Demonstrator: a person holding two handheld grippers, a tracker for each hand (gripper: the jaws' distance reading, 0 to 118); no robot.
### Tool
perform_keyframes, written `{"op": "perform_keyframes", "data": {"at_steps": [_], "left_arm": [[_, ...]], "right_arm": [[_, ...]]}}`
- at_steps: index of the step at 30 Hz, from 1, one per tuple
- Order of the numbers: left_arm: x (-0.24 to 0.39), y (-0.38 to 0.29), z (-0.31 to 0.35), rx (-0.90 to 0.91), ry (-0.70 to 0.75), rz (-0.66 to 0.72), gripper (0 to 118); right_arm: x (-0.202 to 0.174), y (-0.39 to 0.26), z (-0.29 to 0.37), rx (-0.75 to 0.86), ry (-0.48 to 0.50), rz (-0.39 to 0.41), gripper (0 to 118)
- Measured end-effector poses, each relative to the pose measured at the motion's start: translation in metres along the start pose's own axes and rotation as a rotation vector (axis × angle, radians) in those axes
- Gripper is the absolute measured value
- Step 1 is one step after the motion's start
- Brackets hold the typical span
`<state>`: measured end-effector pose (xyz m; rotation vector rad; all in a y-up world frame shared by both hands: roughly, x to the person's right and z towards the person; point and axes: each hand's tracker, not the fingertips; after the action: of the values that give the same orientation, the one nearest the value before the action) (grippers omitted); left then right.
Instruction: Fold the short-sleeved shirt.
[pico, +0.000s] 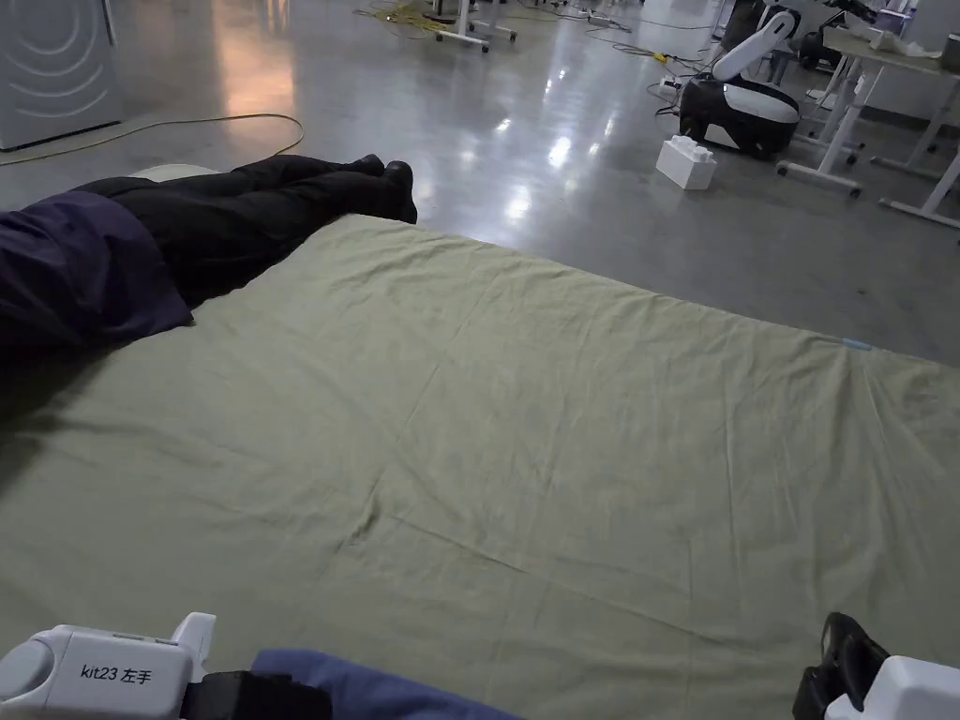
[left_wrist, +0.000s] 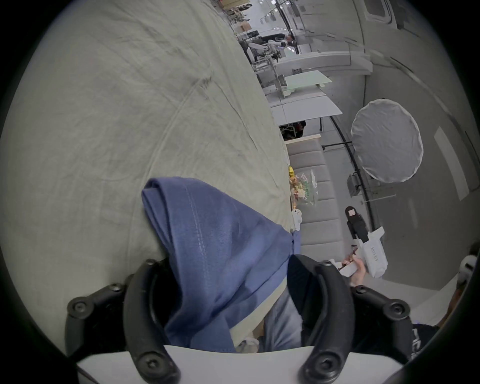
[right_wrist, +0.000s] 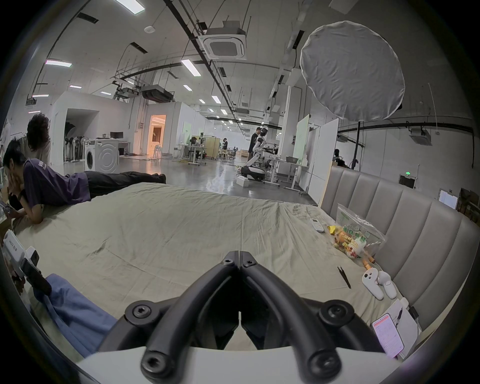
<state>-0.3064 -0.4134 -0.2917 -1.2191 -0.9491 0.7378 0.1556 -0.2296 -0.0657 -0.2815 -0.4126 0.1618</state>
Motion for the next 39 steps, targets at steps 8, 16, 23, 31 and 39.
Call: {"op": "perform_keyframes", "data": {"at_steps": [8,16,23,31,39], "left_arm": [[-0.005,-0.003,0.004,0.030,0.127,-0.031,15],[0.032,-0.008,0.011,0.053,0.176,-0.044,11],[0.080,-0.003,0.036,0.063,0.248,-0.178,11],[0.115,0.013,0.090,0.105,0.456,-0.230,11],[0.154,0.003,0.083,0.101,0.613,-0.290,11]], "right_arm": [[0.000,-0.003,0.000,-0.012,0.005,0.002,0],[0.005,-0.004,-0.001,-0.014,0.008,0.004,0],[0.010,-0.002,-0.005,-0.001,0.020,-0.002,0],[0.010,0.002,-0.008,0.017,0.044,-0.019,0],[0.012,-0.003,-0.010,0.011,0.056,-0.060,0]]}}
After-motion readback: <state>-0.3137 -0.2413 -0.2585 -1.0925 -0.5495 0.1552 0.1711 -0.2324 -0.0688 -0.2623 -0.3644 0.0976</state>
